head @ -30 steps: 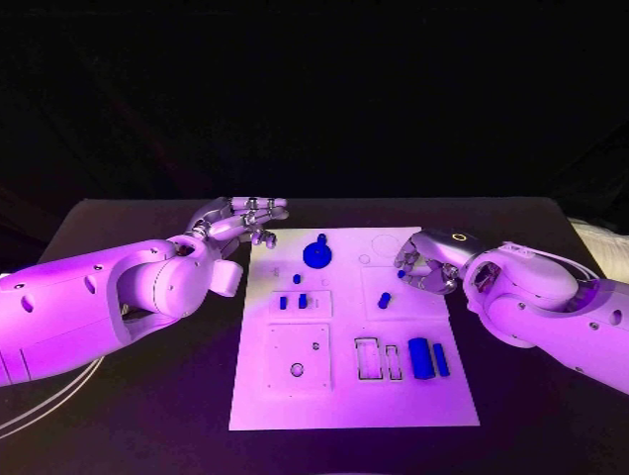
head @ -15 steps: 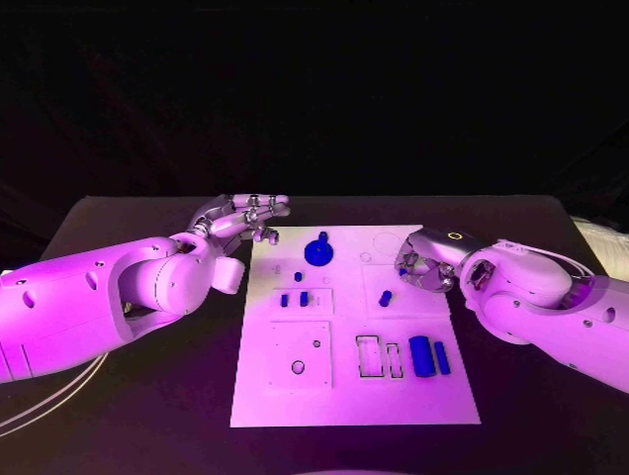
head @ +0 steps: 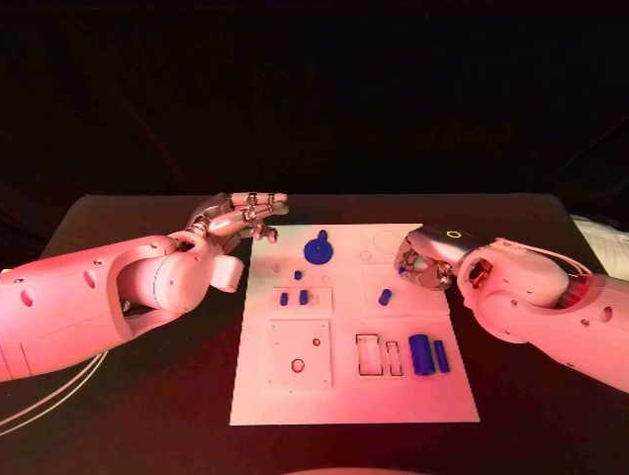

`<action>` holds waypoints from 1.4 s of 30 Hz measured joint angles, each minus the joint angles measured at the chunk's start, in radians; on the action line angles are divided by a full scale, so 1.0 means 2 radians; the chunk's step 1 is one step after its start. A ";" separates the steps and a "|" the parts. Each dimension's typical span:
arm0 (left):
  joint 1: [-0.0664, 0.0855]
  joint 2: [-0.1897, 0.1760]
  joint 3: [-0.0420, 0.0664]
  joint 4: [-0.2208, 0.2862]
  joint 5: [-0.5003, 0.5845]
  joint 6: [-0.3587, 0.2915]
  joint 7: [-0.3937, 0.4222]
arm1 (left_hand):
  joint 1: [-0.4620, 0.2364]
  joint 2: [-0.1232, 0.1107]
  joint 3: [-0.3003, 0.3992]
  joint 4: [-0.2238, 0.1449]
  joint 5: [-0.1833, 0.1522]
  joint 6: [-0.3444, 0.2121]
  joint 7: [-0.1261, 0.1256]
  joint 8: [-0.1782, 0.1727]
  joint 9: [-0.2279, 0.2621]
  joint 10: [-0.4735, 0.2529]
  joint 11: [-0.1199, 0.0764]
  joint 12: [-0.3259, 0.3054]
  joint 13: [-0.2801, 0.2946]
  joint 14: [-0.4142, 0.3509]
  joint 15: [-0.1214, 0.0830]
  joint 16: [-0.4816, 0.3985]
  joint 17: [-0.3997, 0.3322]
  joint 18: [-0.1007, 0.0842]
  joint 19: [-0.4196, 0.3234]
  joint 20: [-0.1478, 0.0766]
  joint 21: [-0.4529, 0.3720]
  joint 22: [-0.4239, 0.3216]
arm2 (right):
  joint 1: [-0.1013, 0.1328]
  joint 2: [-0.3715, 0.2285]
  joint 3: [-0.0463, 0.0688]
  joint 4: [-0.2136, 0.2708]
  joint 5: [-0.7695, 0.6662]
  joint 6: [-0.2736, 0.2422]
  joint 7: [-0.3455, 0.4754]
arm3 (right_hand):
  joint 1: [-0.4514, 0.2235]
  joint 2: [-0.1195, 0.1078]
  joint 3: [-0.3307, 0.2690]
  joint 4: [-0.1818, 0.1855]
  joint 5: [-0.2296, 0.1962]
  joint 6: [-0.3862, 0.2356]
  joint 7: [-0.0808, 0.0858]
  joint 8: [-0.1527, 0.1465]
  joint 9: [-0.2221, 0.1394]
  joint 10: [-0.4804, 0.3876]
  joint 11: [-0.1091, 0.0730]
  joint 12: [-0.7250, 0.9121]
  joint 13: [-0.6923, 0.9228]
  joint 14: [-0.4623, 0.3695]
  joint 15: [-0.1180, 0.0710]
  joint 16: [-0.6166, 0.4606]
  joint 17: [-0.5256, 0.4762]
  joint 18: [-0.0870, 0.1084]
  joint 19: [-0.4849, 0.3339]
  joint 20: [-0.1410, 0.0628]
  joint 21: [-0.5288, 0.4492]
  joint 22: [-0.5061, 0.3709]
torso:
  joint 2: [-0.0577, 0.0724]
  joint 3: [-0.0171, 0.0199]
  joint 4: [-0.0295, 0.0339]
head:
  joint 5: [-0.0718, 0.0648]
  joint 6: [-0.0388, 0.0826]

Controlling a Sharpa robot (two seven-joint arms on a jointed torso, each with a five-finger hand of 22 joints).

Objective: Assemble the parts on the task board

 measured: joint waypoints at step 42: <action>-0.002 0.007 0.000 0.000 0.001 -0.005 0.018 | 0.000 0.000 -0.005 -0.005 0.000 -0.009 0.002 0.000 0.000 -0.010 0.004 0.004 0.000 -0.004 0.001 -0.001 0.004 0.000 0.000 0.000 -0.006 -0.003 | -0.020 0.000 0.000 0.146 0.044 -0.066 0.001 | -0.001 0.001 0.012 -0.005 0.004 -0.005 0.003 -0.008 0.000 -0.004 0.005 -0.005 -0.008 0.000 0.000 0.002 -0.002 0.000 0.000 0.000 0.000 0.001 | -0.001 -0.0022 0.0005 | 0.022 -0.010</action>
